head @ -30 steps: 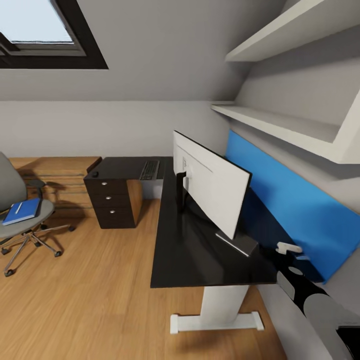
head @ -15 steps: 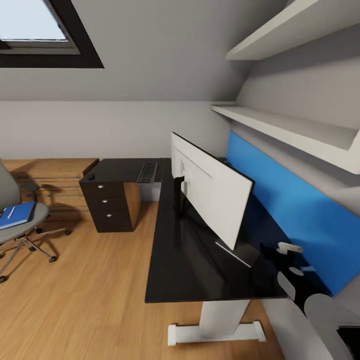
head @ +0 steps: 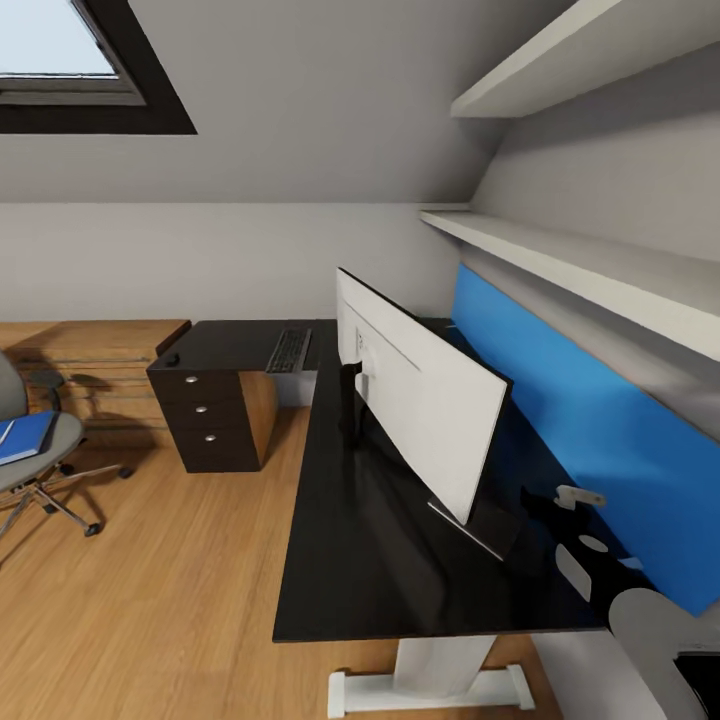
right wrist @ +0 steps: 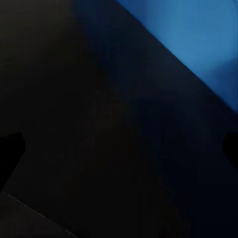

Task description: In the bedroom, organize the workspace by keeping the computer under the desk, ensuring the monitor is on the desk, placing the keyboard on the desk next to the monitor, placing the mouse on the desk next to the keyboard, moving the folder from the swivel chair onto the desk next to the mouse, stacking the notebook on top of the folder with the pen on top of the notebook, and positioning the swivel chair next to the desk.

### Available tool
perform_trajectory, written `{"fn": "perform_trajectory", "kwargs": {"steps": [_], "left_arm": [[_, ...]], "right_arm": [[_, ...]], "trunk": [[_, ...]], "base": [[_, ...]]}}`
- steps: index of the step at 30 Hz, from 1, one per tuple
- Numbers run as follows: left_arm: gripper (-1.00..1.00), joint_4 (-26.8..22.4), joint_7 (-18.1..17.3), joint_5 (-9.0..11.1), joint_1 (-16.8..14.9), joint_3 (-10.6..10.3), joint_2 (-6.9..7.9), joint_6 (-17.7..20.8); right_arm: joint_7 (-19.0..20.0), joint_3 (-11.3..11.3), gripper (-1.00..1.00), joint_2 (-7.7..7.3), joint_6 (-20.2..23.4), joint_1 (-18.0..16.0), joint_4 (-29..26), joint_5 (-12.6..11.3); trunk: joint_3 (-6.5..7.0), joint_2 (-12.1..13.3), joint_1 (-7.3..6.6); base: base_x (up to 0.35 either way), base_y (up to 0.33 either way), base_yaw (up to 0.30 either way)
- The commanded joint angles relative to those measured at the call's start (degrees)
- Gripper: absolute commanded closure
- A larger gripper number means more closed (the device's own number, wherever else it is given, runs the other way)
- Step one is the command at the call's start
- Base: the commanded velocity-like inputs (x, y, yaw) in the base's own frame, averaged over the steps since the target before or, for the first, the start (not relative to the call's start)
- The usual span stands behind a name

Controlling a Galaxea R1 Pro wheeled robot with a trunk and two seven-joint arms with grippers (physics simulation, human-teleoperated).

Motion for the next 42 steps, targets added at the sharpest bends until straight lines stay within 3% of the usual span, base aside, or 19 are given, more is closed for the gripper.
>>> {"fn": "perform_trajectory", "kwargs": {"steps": [1, 13, 23, 29, 32, 35, 36, 38, 39, 41, 42], "left_arm": [[-1.0, 0.03, 0.26, 0.37, -0.03, -0.5, -0.04, -0.16], [-1.0, 0.02, 0.3, 0.38, -0.03, -0.5, -0.01, -0.16], [-1.0, -0.3, 0.47, 0.58, -0.03, -0.01, 0.09, -0.24], [-1.0, -2.86, 0.54, 3.7, -0.03, 2.41, 1.2, -0.03], [-1.0, -8.37, 0.47, 5.12, -0.03, 3.08, 3.14, 1.3], [-1.0, -14.82, 0.48, 6.25, -0.03, 3.4, 5.09, 7.48], [-1.0, -18.86, 0.52, 6.95, -0.03, 3.51, 5.69, 13.16], [-1.0, -22.9, 0.57, 7.59, -0.03, 3.72, 6.16, 18.59], [-1.0, -27.32, 0.64, 8.26, -0.03, 4.4, 6.75, 23.87], [-1.0, -31.72, 0.68, 8.92, -0.03, 5.76, 7.31, 28.47], [-1.0, -35.83, 0.68, 9.45, -0.03, 7.68, 7.68, 32.27]], "right_arm": [[-0.24, 0.35, -1.0, -0.06, -0.07, -0.04, 0.04, -0.37], [-0.26, 0.24, -1.0, -0.33, 0.31, -0.04, 0.27, -0.48], [0.0, 0.08, -1.0, -1.8, 2.38, -0.04, 2.11, -0.77], [0.07, 0.04, -1.0, -2.01, 2.99, -0.04, 2.16, -0.85], [0.04, 0.0, -1.0, -2.04, 3.08, -0.04, 2.13, -0.85], [0.01, -0.01, -1.0, -2.05, 3.13, -0.04, 2.06, -0.81], [-0.02, -0.02, -1.0, -2.05, 3.14, -0.04, 2.04, -0.8], [-0.02, -0.02, -1.0, -2.05, 3.15, -0.04, 2.02, -0.8], [-0.04, -0.02, -1.0, -2.05, 3.15, -0.04, 2.01, -0.8], [-0.06, -0.02, -1.0, -2.05, 3.15, -0.04, 2.01, -0.79], [-0.05, -0.02, -1.0, -2.06, 3.16, -0.04, 2.0, -0.79]], "trunk": [[-0.06, -0.04, 0.0], [-0.06, -0.04, 0.0], [-0.06, -0.04, 0.0], [-0.24, -0.44, 0.22], [-0.78, -1.64, 0.88], [-1.32, -2.85, 1.54], [-1.5, -3.25, 1.76], [-1.86, -4.05, 2.2], [-2.03, -4.45, 2.42], [-2.39, -5.25, 2.86], [-2.57, -5.65, 3.08]], "base": [[0.014, -0.003, 0.0], [0.092, -0.001, 0.0], [0.008, 0.0, 0.0], [0.0, 0.0, 0.0], [0.0, 0.0, 0.0], [0.0, 0.0, 0.0], [0.0, 0.0, 0.0], [0.0, 0.0, 0.0], [0.0, 0.0, 0.0], [0.0, 0.0, 0.0], [0.0, 0.0, 0.0]]}}
